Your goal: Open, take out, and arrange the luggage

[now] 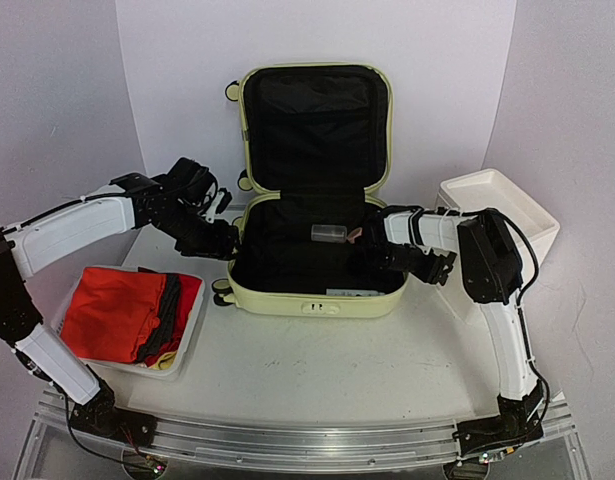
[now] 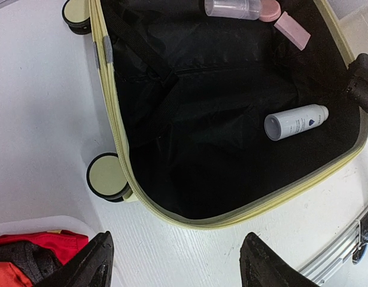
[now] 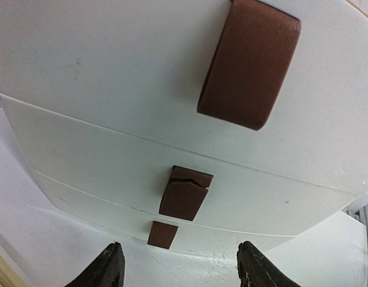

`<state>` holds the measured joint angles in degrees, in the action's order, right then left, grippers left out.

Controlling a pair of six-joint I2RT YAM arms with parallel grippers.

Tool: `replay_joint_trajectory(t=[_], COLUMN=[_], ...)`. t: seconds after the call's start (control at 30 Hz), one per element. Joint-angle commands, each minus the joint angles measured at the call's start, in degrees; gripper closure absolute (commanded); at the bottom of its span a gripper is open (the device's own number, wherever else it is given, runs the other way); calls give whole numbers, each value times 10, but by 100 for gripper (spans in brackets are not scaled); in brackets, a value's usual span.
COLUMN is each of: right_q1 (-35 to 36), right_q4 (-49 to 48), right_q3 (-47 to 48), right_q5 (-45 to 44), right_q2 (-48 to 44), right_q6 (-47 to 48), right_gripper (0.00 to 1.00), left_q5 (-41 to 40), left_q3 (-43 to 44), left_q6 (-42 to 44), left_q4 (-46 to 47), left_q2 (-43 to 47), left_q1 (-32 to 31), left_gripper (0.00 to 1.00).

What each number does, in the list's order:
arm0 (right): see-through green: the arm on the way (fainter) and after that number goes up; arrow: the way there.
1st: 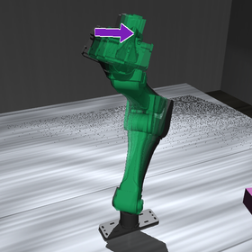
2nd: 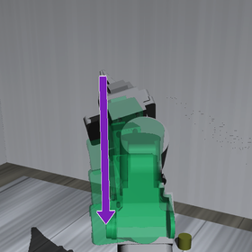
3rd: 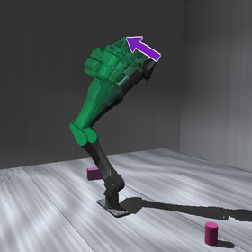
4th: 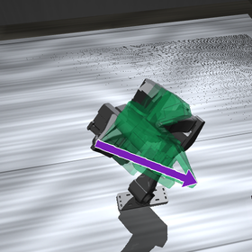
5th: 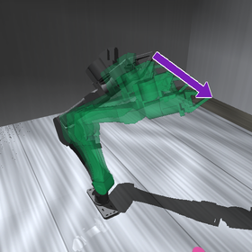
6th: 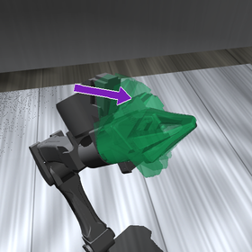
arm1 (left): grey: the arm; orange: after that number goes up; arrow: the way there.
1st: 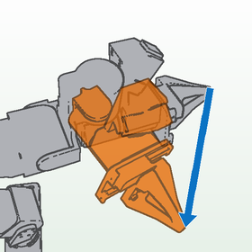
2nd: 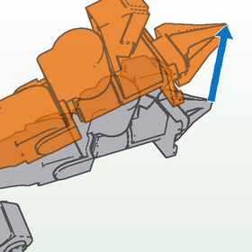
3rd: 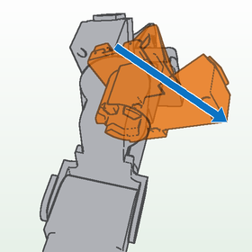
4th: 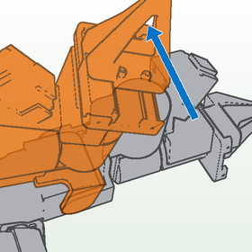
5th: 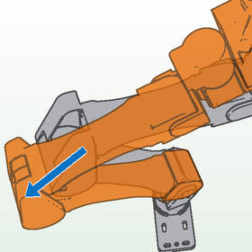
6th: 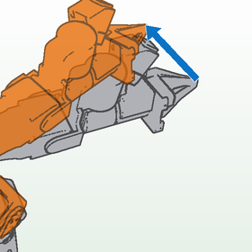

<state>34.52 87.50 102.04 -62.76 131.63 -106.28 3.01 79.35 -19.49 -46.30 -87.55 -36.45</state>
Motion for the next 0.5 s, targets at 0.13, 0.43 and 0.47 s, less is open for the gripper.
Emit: replay_joint_trajectory(t=[0.13, 0.43, 0.47], right_q1=[-29, -55, -57], right_q4=[50, 50, 50], right_q3=[14, 37, 34], right_q5=[-128, -145, -144], right_q2=[8, 14, 12], right_q6=[-139, -137, -140], right_gripper=[36, 41, 42], left_q5=[3, 6, 7], left_q3=[7, 10, 10], left_q6=[9, 10, 11], left_q4=[23, 23, 23], left_q2=[7, 2, 2], left_q1=[-2, -2, -2], left_gripper=[27, 27, 27])
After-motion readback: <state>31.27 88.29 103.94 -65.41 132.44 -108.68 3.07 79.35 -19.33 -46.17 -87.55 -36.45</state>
